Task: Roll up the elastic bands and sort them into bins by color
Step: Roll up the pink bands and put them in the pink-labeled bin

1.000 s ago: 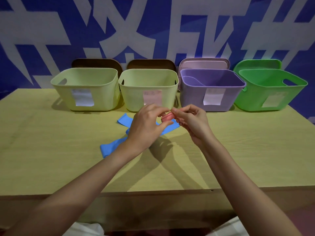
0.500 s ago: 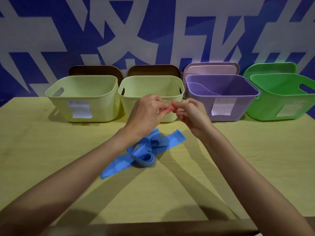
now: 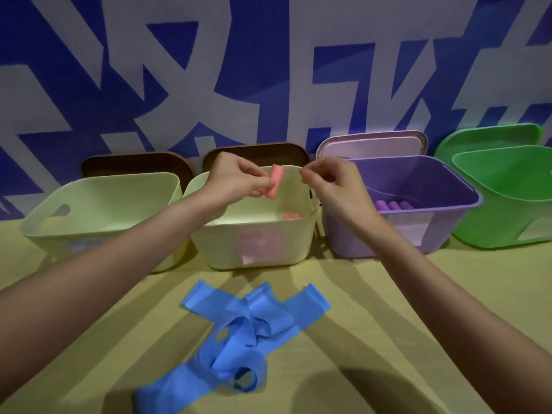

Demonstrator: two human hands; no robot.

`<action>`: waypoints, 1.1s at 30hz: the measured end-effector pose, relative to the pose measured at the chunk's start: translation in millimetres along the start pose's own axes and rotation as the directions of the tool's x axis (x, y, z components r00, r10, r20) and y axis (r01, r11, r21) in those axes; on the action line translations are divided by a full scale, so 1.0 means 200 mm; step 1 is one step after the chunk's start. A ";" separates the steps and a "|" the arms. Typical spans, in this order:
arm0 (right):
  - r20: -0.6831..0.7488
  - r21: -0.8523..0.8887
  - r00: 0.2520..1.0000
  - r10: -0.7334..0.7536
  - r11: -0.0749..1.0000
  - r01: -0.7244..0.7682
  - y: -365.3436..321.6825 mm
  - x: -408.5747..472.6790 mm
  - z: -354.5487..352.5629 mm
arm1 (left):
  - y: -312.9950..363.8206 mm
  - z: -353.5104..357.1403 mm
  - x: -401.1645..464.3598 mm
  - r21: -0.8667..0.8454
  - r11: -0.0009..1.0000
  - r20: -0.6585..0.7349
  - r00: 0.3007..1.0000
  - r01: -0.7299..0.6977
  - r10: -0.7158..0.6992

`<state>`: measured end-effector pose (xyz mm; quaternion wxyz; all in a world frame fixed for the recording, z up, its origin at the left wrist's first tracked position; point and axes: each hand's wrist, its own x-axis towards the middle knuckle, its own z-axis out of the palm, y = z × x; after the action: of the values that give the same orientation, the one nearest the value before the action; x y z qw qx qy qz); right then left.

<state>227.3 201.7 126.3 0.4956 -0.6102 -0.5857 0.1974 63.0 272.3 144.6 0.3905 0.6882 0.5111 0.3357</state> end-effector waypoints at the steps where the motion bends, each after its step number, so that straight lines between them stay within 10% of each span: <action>1: -0.007 -0.058 0.999 -0.041 0.997 0.041 0.03 0.02 0.02 | -0.01 0.00 0.04 -0.023 0.996 0.053 0.995 0.083 -0.082; 8: 0.023 -0.347 0.992 -0.127 0.929 0.127 0.16 0.17 0.08 | -0.20 0.12 0.31 0.002 0.863 0.248 0.836 0.505 -0.490; 33: 0.083 -0.498 0.993 -0.089 0.859 0.119 0.27 0.20 0.14 | -0.42 0.35 0.50 0.366 0.832 0.255 0.815 0.418 -0.521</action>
<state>242.2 258.4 82.0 0.3128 -0.6796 -0.6629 0.0285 112.0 369.7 44.6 0.4386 0.6364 0.6341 0.0227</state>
